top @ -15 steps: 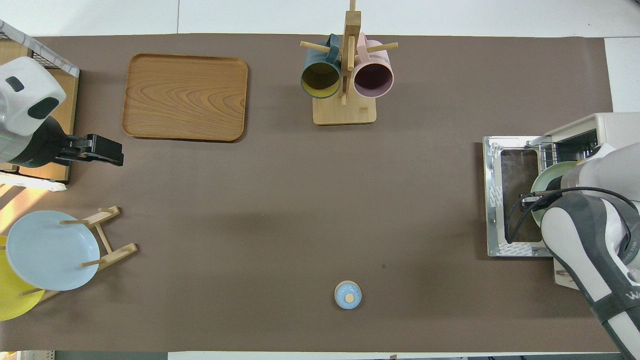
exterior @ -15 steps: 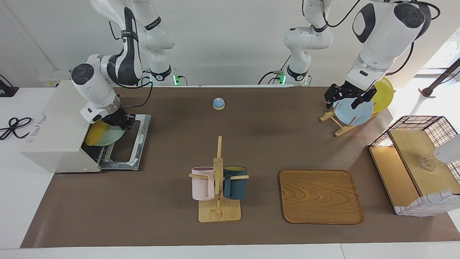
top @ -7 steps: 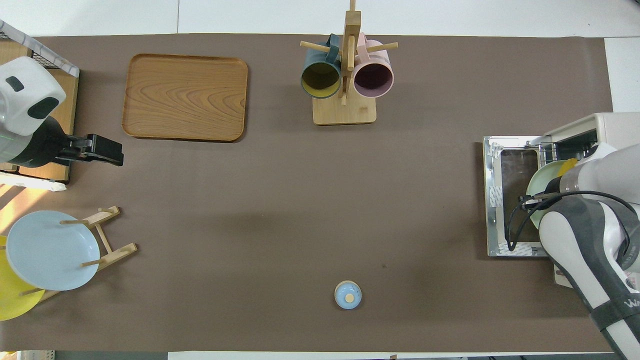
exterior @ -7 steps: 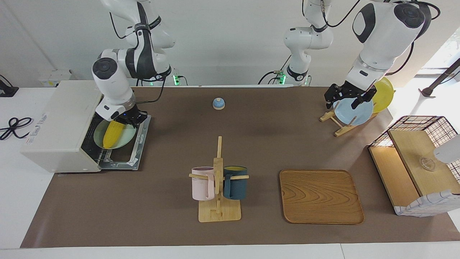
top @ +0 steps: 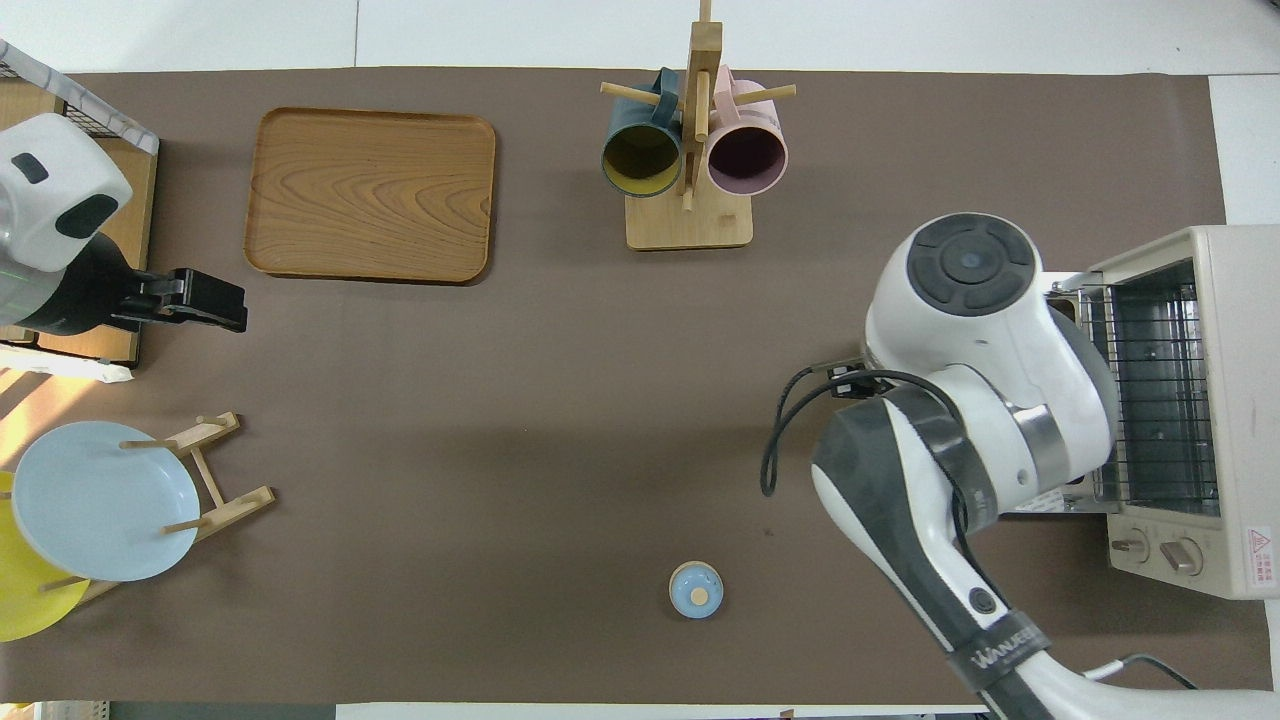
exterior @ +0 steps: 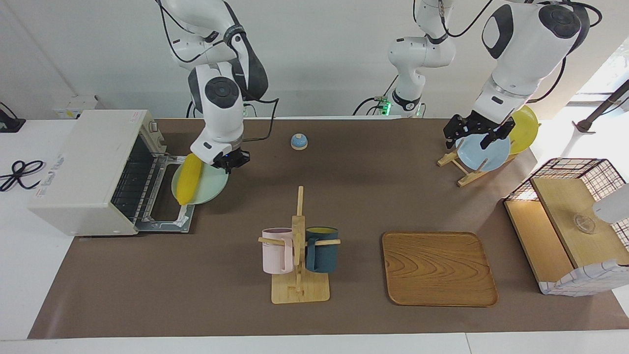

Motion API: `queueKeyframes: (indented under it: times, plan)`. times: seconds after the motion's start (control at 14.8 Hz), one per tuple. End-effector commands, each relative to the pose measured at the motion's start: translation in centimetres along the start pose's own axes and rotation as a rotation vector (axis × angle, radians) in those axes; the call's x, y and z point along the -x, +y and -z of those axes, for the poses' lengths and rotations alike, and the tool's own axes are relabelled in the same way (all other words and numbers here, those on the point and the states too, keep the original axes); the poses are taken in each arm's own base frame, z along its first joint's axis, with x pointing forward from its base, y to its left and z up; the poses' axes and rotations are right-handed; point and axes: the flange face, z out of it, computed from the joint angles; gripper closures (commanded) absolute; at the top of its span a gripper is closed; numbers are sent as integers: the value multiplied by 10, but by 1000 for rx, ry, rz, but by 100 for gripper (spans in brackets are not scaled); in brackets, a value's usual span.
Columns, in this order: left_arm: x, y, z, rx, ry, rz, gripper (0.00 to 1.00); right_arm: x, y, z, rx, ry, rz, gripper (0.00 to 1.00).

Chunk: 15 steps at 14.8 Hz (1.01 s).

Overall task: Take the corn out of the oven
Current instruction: 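Pull the plate with corn out and set it on the table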

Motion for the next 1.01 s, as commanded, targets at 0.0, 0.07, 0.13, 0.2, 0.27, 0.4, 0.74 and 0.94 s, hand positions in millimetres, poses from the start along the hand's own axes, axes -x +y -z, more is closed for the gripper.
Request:
queueKeyframes:
  times: [0.0, 0.07, 0.13, 0.2, 0.27, 0.4, 0.74, 0.94]
  plan:
    - [6, -2, 1, -19, 1, 13, 0, -23, -81, 15, 37, -16, -65, 100]
    - [5, -1, 2, -19, 3, 11, 0, -31, -121, 14, 44, -20, -113, 100]
    - [6, -2, 1, -19, 1, 11, 0, -33, -156, 14, 42, -6, -146, 100]
    - [6, -2, 1, -19, 1, 11, 0, -35, -180, 8, 37, 1, -171, 100]
    - [5, -2, 2, -19, 3, 11, 0, -34, -195, 3, 14, 0, -177, 100]
    - [5, -2, 2, -19, 4, 10, 0, -27, -226, 3, -87, 42, -154, 100]
    - [5, -3, 2, -19, 6, 10, 0, -16, -245, -23, -181, 34, -246, 100]
    - [5, -3, 2, -19, 9, 14, 0, -21, -249, -16, -249, 55, -270, 49]
